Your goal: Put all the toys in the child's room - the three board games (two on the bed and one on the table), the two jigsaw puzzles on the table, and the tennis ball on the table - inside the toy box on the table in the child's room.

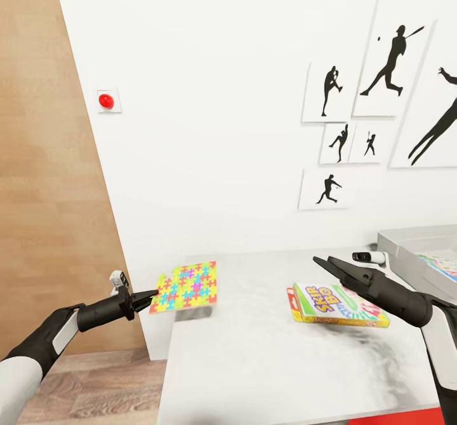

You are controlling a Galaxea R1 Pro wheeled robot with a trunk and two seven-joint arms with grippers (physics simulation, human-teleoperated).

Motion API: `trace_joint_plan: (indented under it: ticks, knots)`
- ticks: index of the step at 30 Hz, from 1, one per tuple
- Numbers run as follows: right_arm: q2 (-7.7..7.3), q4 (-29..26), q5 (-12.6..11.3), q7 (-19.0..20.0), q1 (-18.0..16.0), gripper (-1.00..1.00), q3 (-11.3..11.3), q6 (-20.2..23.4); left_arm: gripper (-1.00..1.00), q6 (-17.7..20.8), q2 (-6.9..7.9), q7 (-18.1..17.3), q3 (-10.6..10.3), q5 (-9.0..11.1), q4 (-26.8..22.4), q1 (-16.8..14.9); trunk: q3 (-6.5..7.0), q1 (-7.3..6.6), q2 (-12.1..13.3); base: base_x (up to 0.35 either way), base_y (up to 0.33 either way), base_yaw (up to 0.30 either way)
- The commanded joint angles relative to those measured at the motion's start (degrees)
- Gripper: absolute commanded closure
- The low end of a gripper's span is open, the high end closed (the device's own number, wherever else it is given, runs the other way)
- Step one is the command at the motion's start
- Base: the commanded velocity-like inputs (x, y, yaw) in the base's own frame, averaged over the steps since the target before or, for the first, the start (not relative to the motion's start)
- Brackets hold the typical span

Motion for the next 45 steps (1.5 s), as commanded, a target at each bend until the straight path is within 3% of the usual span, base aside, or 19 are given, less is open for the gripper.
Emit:
trace_joint_plan:
  ticks: [1, 11, 41, 45]
  knots:
    - [0.0, 0.0, 0.1, -0.1, 0.0, -1.0, 0.0, 0.2, 1.0, 0.6, 0.05, -0.2, -0.4, 0.3, 0.0, 0.0, 0.12, -0.23, 0.4, 0.0, 0.0, 0.0]
    - [0.1, 0.3, 0.0, -2.5, 0.0, -1.0, 0.0, 0.1, 1.0, 0.7, 0.06, -0.1, -0.4, 0.0, 0.0, -0.1, 1.92, -2.42, 4.4, 0.0, 0.0, 0.0]
    - [0.13, 0.3, 0.0, -2.5, 0.0, -1.0, 0.0, 0.1, 1.0, 1.4, 0.04, 0.1, -0.4, -0.2, 0.0, -0.1, 7.3, -9.01, 16.4, -0.03, 0.0, 0.0]
    - [0.16, 0.6, 0.1, -2.9, 0.0, -1.0, 0.0, 0.1, 1.0, 1.8, 0.64, 0.0, -0.4, -0.2, -1.0, -0.2, 8.02, -9.89, 18.0, -0.011, 0.0, 0.0]
